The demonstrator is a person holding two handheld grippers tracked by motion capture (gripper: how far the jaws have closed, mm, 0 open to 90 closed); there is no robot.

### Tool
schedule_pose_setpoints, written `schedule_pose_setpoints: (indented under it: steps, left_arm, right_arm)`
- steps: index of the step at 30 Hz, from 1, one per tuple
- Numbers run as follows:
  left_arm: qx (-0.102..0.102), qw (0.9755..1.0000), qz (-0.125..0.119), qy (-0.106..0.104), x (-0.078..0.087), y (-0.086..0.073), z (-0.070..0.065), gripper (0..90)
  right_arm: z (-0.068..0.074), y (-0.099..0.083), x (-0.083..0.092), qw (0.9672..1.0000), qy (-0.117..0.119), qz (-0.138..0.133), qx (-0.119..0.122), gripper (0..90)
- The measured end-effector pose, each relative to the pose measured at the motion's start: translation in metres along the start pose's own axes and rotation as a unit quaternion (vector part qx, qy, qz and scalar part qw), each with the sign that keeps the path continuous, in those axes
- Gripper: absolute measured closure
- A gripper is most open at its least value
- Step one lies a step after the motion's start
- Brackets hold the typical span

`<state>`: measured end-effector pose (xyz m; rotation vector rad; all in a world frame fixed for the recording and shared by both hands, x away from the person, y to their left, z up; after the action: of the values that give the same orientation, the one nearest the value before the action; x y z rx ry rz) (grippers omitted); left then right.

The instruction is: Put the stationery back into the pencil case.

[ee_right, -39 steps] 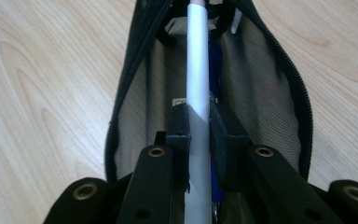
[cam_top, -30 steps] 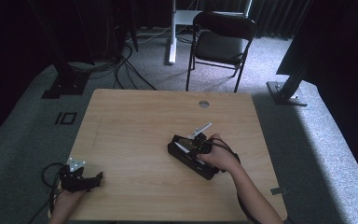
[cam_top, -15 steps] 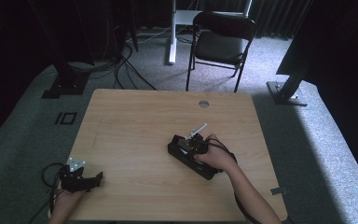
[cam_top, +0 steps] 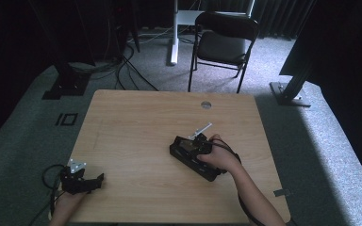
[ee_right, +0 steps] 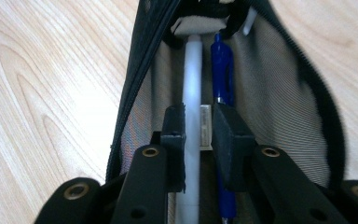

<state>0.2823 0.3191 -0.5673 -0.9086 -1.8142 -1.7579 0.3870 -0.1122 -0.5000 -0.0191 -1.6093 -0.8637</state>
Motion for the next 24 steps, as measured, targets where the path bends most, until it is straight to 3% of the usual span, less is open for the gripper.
schedule_pose_setpoints:
  steps: [24]
  left_arm:
    - [0.000, 1.0000, 0.000, 0.000, 0.000, 0.000, 0.000, 0.9]
  right_arm:
    - [-0.007, 0.009, 0.050, 0.9974, -0.012, -0.071, 0.009, 71.7]
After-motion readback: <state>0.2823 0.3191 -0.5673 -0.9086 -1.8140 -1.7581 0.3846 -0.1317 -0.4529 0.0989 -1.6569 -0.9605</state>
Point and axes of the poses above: each handheld gripper's, and its own axes: x roughly backward along the jaws, y roughly out of its top, z roughly to its left, the point moved 2 cm from there along -x, roughly forward along the jaws, and after that the axes turned 8 degrees about x, right-handed, at the moved point
